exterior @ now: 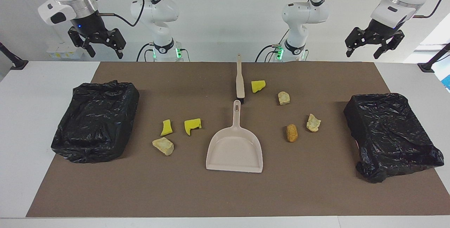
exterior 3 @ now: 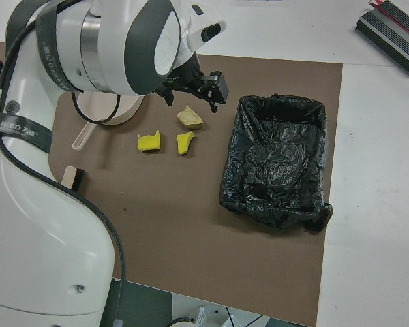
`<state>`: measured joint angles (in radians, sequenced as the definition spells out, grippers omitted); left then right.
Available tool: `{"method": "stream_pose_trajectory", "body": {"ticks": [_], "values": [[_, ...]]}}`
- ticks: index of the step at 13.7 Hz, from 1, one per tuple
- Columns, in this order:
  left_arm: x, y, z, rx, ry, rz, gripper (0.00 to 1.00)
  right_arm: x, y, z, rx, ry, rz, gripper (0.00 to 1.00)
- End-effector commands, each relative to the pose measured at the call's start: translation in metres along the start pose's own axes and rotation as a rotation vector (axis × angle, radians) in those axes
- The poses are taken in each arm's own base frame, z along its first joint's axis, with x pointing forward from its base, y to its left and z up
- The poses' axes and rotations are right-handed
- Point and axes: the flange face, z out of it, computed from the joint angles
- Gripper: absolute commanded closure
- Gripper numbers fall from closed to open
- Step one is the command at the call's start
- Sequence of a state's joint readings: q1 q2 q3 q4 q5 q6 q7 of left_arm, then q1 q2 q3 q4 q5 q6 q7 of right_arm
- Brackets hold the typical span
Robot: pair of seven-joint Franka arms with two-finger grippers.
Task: Sweep and dump trash in bin
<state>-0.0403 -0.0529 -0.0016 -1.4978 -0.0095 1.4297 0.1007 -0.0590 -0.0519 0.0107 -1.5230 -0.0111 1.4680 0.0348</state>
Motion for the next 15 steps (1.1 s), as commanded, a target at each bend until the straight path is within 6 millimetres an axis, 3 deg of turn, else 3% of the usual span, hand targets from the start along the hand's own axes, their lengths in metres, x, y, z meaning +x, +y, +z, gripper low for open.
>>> {"method": "stream_pose_trajectory", "body": {"ticks": [1,9,14,15], "values": [[-0.006,-0.003,-0.003,0.015,-0.011,-0.005,0.00,-0.004,0.001,0.001,0.020,-0.004,0.025,0.00],[-0.008,-0.002,-0.002,0.014,-0.022,-0.012,0.00,-0.003,0.000,0.001,0.022,-0.002,0.022,0.00],[-0.016,0.018,0.002,0.007,-0.027,0.016,0.00,-0.004,0.000,0.000,0.022,-0.001,0.022,0.00],[-0.017,0.030,0.006,0.005,-0.030,0.037,0.00,-0.003,0.000,0.001,0.022,-0.002,0.022,0.00]]}}
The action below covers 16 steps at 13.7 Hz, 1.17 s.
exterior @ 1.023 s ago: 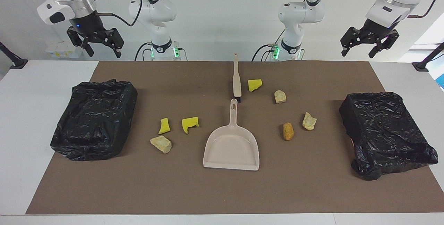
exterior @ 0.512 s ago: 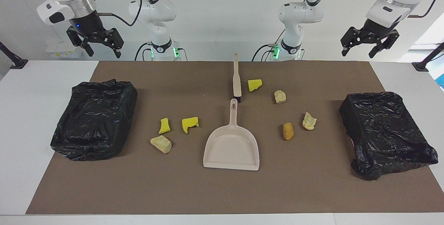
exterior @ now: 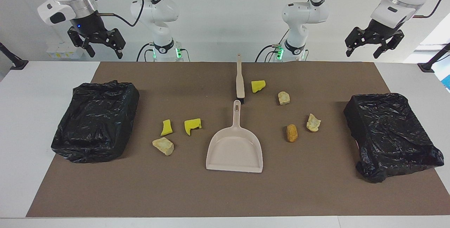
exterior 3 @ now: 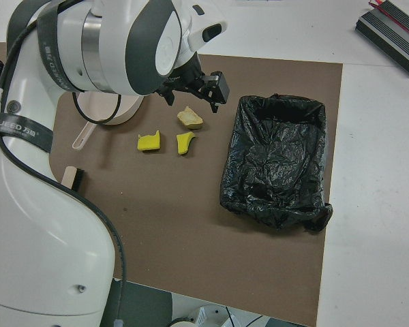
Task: Sweep and dump trash in bin
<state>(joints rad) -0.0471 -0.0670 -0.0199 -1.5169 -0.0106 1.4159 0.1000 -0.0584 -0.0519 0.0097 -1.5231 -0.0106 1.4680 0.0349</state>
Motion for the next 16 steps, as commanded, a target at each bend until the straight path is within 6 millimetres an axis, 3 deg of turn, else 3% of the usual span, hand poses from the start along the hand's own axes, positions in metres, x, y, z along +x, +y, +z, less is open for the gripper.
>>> {"method": "stream_pose_trajectory", "body": {"ticks": [1,5,6,10,11,13,16], "values": [[-0.013,0.028,0.005,0.007,-0.012,0.034,0.00,-0.003,-0.001,0.001,0.021,-0.002,0.022,0.00],[-0.030,0.082,0.026,0.011,-0.029,0.060,0.00,-0.006,-0.002,0.003,0.016,-0.011,0.016,0.00],[-0.035,0.096,0.034,0.012,-0.019,0.055,0.00,-0.013,-0.007,0.008,0.021,-0.021,0.017,0.00],[-0.051,0.162,0.075,0.017,-0.042,0.046,0.00,-0.007,-0.028,0.034,0.029,-0.001,-0.227,0.00],[-0.055,0.178,0.085,0.021,-0.054,0.025,0.00,-0.005,-0.032,0.040,0.032,0.001,-0.210,0.00],[-0.069,0.210,0.110,0.030,-0.059,0.024,0.00,0.005,-0.063,0.052,0.073,-0.007,-0.139,0.00],[-0.093,0.246,0.148,0.014,-0.047,0.028,0.00,0.024,-0.089,0.066,0.084,-0.040,-0.120,0.00]]}}
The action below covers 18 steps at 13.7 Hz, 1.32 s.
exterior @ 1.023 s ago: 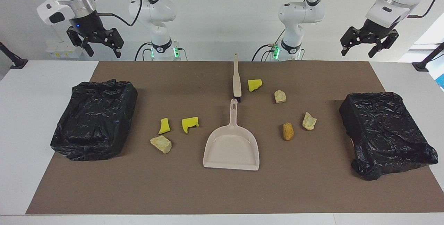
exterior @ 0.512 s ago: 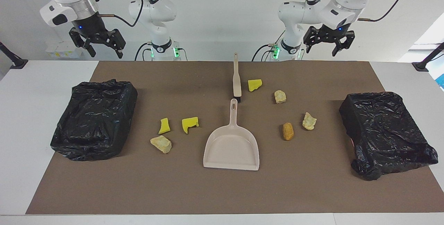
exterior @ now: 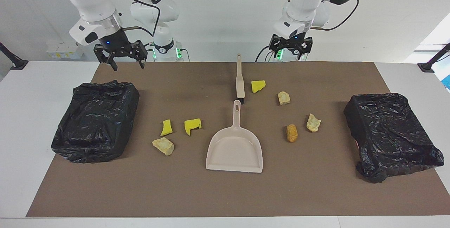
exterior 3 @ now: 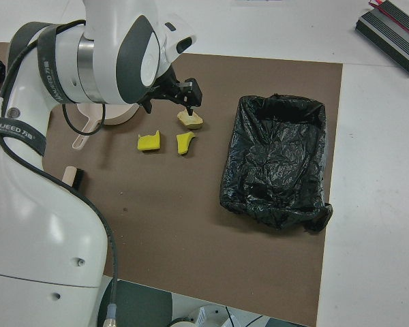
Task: Sweep and dump trash in bin
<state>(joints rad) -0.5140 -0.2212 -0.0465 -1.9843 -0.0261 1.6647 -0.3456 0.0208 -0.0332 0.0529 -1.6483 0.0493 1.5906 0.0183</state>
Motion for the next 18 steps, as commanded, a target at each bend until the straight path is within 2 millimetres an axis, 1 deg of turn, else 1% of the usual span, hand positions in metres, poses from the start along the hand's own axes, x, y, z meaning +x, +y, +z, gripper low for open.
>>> {"method": "stream_pose_trajectory", "body": {"ticks": [1,2,3,4,5,6,7,8,9,10,11,12,13,15,16,17,18], "values": [[-0.032,0.025,0.036,-0.022,0.013,-0.007,0.00,0.026,-0.016,0.022,0.046,-0.039,0.047,0.00],[-0.038,0.037,0.050,-0.018,0.008,-0.010,0.00,0.036,-0.020,0.032,0.070,-0.061,0.089,0.00],[-0.045,0.051,0.061,-0.015,0.012,-0.013,0.00,0.047,-0.030,0.042,0.078,-0.083,0.103,0.00],[-0.053,0.063,0.075,-0.014,0.014,-0.018,0.00,0.060,-0.043,0.052,0.081,-0.110,0.116,0.00],[-0.060,0.070,0.086,-0.011,0.015,-0.024,0.00,0.072,-0.056,0.061,0.086,-0.125,0.126,0.00],[-0.067,0.084,0.102,0.000,0.003,-0.012,0.00,0.081,-0.072,0.075,0.093,-0.143,0.132,0.00],[-0.074,0.098,0.122,0.009,-0.004,-0.012,0.00,0.089,-0.089,0.090,0.101,-0.157,0.148,0.00],[-0.082,0.108,0.142,0.006,0.007,-0.039,0.00,0.095,-0.104,0.100,0.110,-0.168,0.157,0.00],[-0.094,0.117,0.161,-0.007,0.029,-0.040,0.00,0.101,-0.126,0.110,0.118,-0.174,0.162,0.00],[-0.099,0.121,0.172,-0.011,0.035,-0.030,0.00,0.104,-0.152,0.120,0.115,-0.182,0.177,0.00],[-0.101,0.128,0.183,-0.003,0.022,-0.026,0.00,0.105,-0.175,0.132,0.119,-0.179,0.195,0.00],[-0.105,0.137,0.194,0.003,0.003,-0.025,0.00,0.103,-0.196,0.142,0.116,-0.185,0.216,0.00],[-0.105,0.142,0.201,-0.015,-0.001,-0.032,0.00,0.101,-0.217,0.150,0.118,-0.177,0.220,0.00],[-0.105,0.144,0.204,-0.040,0.004,-0.042,0.00,0.095,-0.261,0.169,0.128,-0.157,0.252,0.00],[-0.107,0.146,0.209,-0.041,-0.012,-0.046,0.00,0.090,-0.284,0.177,0.134,-0.134,0.241,0.00],[-0.111,0.152,0.217,-0.031,-0.024,-0.031,0.00,0.088,-0.301,0.193,0.132,-0.133,0.232,0.00],[-0.110,0.152,0.217,-0.038,-0.019,-0.029,0.00,0.087,-0.315,0.205,0.135,-0.124,0.246,0.00]]}}
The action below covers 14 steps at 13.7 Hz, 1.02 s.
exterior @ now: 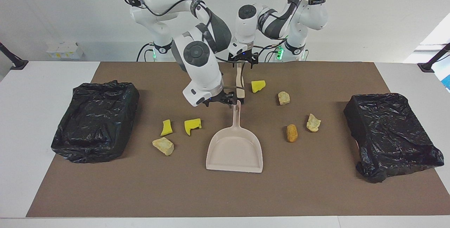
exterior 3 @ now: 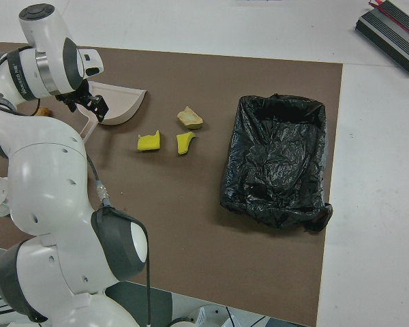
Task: Sweep and dump trash in bin
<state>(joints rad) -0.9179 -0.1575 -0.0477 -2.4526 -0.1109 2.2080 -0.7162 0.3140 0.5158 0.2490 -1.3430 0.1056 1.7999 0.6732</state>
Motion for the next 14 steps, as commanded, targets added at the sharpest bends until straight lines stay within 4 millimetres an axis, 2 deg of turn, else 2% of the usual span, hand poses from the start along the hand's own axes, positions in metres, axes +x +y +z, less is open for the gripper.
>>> {"method": "stream_pose_trajectory", "body": {"ticks": [1,3,4,5,6,7,11,12,13,14], "values": [[-0.006,0.005,0.009,-0.024,0.003,0.002,0.01,-0.003,-0.030,0.034,0.009,0.017,0.024,0.00],[-0.006,0.005,0.010,-0.020,-0.001,-0.001,0.18,-0.012,-0.047,0.052,-0.003,0.036,0.030,0.00],[-0.007,0.004,0.010,-0.017,-0.005,-0.002,0.32,-0.013,-0.047,0.063,-0.020,0.037,0.036,0.00],[-0.006,0.003,0.010,-0.014,-0.008,-0.005,0.54,-0.011,-0.044,0.064,-0.039,0.062,0.026,0.00],[-0.004,0.002,0.010,-0.013,-0.011,-0.008,0.82,-0.011,-0.043,0.068,-0.056,0.085,0.012,0.00],[0.000,-0.001,0.010,-0.015,-0.011,-0.005,1.00,-0.014,-0.039,0.076,-0.083,0.092,-0.001,0.00],[0.011,-0.009,0.007,-0.004,-0.031,-0.025,1.00,-0.023,-0.028,0.089,-0.085,0.131,-0.051,0.00],[0.018,-0.016,0.004,0.005,-0.048,-0.043,1.00,-0.025,-0.027,0.089,-0.088,0.129,-0.051,0.03],[0.026,-0.026,0.002,0.010,-0.060,-0.048,1.00,-0.028,-0.026,0.091,-0.094,0.125,-0.053,0.21],[0.026,-0.033,0.001,0.023,-0.082,-0.032,1.00,-0.030,-0.025,0.093,-0.100,0.120,-0.055,0.32]]}}
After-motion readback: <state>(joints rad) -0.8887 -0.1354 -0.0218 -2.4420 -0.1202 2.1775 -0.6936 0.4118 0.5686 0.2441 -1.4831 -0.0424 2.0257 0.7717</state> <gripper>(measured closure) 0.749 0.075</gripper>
